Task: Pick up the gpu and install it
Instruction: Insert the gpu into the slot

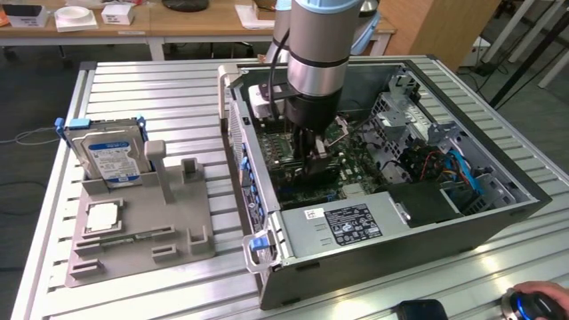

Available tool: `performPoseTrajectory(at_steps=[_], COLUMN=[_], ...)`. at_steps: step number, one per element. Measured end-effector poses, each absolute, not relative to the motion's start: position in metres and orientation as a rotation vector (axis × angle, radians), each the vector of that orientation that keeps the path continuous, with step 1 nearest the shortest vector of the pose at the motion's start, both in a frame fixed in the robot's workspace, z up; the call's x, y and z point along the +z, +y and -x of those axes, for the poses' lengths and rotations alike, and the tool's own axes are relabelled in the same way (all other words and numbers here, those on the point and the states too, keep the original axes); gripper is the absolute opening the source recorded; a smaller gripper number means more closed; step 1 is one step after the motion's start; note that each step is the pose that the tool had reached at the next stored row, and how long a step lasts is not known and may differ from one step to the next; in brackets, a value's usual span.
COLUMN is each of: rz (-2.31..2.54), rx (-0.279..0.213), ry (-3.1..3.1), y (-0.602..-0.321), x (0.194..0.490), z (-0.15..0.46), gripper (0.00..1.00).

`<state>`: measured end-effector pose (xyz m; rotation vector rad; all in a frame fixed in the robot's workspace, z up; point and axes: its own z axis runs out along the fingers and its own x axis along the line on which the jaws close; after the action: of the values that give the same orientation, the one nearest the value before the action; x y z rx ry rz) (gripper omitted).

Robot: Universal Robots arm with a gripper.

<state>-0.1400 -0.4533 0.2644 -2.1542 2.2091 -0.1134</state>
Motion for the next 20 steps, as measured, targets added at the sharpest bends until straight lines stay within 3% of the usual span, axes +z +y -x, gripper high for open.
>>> performPoseTrajectory(at_steps=[17, 19, 20], rz=[2.167, 2.167, 2.167], rx=[-0.125, -0.125, -0.125], ry=[2.221, 2.221, 2.221], y=[-0.4511, -0.4511, -0.4511], x=[0.2673, 0.2673, 0.2673], z=[0.1400, 0.1400, 0.1400], gripper=[0.51, 0.50, 0.44])
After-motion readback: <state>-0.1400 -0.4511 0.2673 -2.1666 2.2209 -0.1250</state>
